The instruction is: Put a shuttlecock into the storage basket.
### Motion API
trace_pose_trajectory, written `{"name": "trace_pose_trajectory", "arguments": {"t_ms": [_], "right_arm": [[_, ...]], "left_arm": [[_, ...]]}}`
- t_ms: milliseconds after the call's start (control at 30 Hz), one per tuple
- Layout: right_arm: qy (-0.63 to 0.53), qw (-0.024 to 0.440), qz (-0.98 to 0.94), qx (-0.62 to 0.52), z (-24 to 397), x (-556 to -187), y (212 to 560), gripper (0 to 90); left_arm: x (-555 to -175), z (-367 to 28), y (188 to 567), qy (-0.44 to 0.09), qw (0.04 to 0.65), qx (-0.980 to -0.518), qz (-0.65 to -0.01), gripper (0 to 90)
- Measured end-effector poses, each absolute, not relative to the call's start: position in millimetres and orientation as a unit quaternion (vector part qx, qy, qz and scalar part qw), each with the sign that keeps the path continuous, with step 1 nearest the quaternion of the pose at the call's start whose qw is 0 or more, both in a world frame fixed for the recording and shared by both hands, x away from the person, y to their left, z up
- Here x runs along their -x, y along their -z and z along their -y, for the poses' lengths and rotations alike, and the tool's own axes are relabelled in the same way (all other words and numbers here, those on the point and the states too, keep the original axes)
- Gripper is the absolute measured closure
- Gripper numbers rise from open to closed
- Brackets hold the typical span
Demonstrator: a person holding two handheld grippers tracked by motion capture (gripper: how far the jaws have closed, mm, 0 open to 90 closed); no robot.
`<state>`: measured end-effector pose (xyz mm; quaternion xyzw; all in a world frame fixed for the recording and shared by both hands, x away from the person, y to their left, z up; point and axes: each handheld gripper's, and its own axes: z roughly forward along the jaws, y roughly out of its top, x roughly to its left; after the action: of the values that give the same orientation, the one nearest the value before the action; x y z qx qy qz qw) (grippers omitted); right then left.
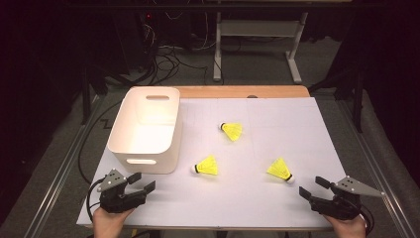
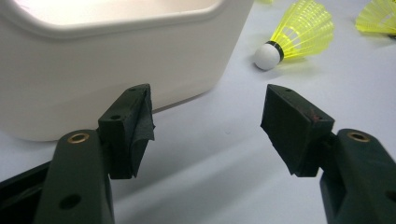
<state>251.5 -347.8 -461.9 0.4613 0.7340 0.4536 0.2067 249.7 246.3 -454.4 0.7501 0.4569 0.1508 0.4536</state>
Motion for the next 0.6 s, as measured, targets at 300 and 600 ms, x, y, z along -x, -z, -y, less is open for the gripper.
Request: {"name": "trace_pose_trajectory", "arguments": {"t_ms": [300,600], "right_arm": [[-0.453,0.210,-0.735,-0.458,347.8,-251.6,461.9,23.5],[-0.453,0.210,-0.735,-0.458,347.8,-251.5,461.9,23.5]], "left_arm": [[-250.2,-238.0,453.3,-0.148,0.455,-0.756,-0.447,35.0],[-252.0,-229.9,453.3,-0.144,0.453,-0.764,-0.437,35.0]]}}
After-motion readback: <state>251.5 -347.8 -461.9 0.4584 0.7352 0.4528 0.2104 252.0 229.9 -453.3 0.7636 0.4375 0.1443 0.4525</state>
